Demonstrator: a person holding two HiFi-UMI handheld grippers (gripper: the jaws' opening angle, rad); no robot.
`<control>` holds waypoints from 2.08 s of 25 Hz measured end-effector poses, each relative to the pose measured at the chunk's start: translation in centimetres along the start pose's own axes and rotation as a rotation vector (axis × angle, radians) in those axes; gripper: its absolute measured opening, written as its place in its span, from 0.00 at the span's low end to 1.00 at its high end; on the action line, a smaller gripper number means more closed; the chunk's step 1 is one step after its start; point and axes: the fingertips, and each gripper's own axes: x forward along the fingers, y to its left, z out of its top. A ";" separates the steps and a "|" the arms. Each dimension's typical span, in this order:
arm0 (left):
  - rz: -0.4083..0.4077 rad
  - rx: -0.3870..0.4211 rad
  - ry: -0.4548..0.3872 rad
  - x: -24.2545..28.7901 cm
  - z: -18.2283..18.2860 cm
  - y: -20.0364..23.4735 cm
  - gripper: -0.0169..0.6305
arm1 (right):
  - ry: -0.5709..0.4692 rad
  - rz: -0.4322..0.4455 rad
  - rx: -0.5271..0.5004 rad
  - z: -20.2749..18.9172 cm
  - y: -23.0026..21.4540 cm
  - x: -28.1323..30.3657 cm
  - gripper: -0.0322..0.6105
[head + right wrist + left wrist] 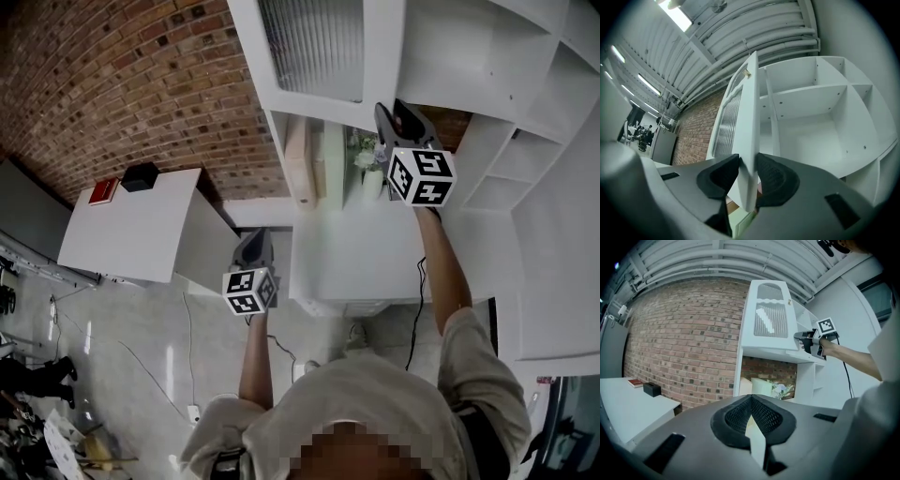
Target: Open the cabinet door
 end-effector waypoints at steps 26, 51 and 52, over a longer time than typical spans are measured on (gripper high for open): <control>-0.092 -0.007 -0.039 -10.5 -0.5 2.7 0.07 | 0.040 -0.035 -0.043 2.4 11.3 -6.9 0.19; 0.057 -0.012 -0.067 -17.0 -0.2 8.2 0.07 | 0.031 0.029 -0.146 3.7 23.9 -6.9 0.19; 0.068 -0.014 -0.070 -17.3 -0.1 8.6 0.07 | 0.031 0.024 -0.147 3.7 24.2 -6.7 0.19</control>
